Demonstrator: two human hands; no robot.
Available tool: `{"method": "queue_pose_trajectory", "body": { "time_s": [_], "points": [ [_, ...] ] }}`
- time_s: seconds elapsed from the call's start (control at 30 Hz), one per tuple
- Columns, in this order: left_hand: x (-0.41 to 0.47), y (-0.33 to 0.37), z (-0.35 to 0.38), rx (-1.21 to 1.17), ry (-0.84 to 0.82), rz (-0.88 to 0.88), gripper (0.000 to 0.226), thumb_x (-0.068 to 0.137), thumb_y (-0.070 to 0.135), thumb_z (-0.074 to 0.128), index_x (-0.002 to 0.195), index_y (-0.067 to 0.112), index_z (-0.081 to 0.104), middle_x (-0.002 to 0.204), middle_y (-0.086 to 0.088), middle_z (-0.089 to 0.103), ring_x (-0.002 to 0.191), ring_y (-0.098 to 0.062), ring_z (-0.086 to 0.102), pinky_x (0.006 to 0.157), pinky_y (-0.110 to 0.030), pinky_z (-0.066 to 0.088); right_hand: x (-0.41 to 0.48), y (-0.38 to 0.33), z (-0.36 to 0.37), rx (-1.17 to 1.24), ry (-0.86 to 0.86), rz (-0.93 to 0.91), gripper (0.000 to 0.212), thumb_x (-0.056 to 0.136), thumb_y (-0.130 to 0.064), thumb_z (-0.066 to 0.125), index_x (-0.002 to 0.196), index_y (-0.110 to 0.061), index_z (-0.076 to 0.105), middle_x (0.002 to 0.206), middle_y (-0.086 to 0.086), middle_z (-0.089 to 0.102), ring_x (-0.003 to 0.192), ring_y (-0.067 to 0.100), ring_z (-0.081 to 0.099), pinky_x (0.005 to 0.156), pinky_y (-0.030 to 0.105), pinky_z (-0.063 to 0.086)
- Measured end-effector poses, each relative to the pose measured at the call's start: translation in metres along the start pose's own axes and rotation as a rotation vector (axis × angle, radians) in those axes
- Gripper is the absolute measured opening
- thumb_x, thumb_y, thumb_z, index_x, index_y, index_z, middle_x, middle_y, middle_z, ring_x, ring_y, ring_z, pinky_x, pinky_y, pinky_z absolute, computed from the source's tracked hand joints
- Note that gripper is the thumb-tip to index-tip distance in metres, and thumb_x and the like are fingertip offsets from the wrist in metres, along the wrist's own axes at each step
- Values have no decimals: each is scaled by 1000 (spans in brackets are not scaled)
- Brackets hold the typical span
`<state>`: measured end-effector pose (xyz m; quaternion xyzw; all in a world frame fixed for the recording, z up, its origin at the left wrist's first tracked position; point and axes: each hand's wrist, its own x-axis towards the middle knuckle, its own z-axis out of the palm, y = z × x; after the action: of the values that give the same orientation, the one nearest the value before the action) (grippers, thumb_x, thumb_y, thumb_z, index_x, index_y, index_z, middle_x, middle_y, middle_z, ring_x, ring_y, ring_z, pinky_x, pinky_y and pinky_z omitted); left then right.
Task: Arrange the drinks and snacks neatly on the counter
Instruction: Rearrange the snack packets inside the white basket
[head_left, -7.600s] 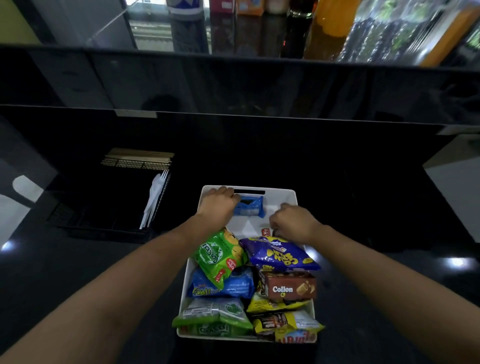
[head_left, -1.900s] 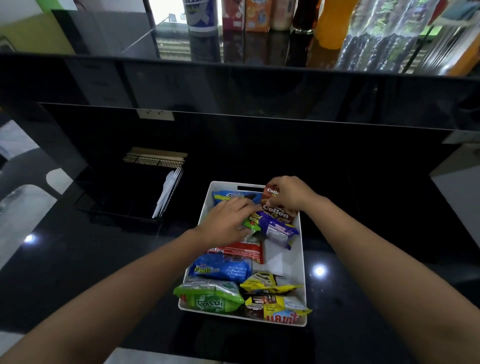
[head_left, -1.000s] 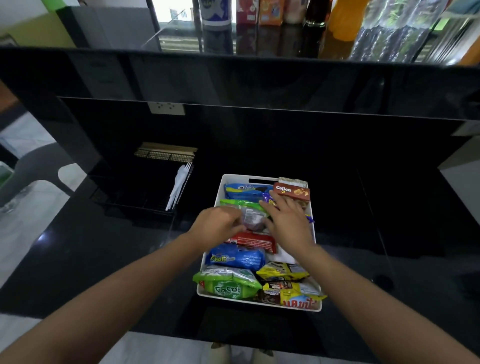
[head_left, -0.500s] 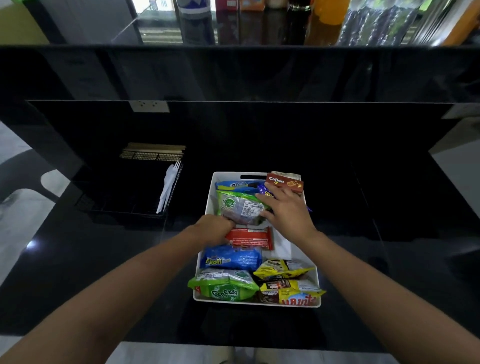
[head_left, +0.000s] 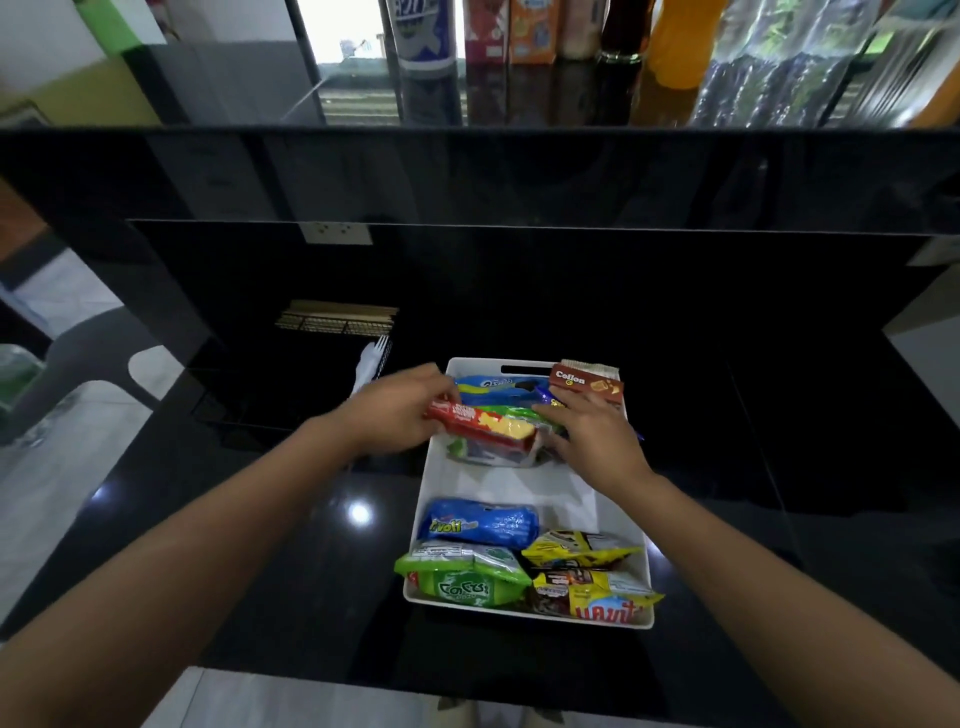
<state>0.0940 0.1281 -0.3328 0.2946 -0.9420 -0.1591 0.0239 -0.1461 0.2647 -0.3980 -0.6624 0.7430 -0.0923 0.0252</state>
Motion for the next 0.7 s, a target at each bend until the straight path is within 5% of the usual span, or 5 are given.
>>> {"method": "queue_pose_trajectory", "body": {
  "time_s": [0.07,0.23,0.37,0.7],
  "points": [
    [1,-8,-18,-24,55,-14,31,77,28,71,104,32,58,92,17,48,88,-3,51,76,-11,38,-1,2,-2,10,-5,-4,45,93,-29,58,137,-28,50,148,1,42,132,25,39,104,34,34],
    [13,-23,-33,-1,115,-119,33,76,30,70,106,30,56,99,8,55,91,-12,57,83,-32,49,-6,1,-2,0,-31,-27,45,95,-31,54,139,-31,47,152,-3,37,135,20,35,108,33,31],
    [33,-17,-10,90,18,-217,34,79,33,66,112,30,57,105,6,54,101,-18,57,93,-40,46,-12,0,-1,15,-26,-62,44,96,-31,53,139,-32,46,153,-4,34,137,20,32,109,33,28],
    [82,-4,44,84,-29,-199,35,81,22,62,117,23,64,115,-3,66,105,-24,60,81,-32,48,-7,8,-6,19,-33,-78,41,94,-33,54,135,-34,50,151,-7,36,137,17,29,111,34,18]
  ]
}}
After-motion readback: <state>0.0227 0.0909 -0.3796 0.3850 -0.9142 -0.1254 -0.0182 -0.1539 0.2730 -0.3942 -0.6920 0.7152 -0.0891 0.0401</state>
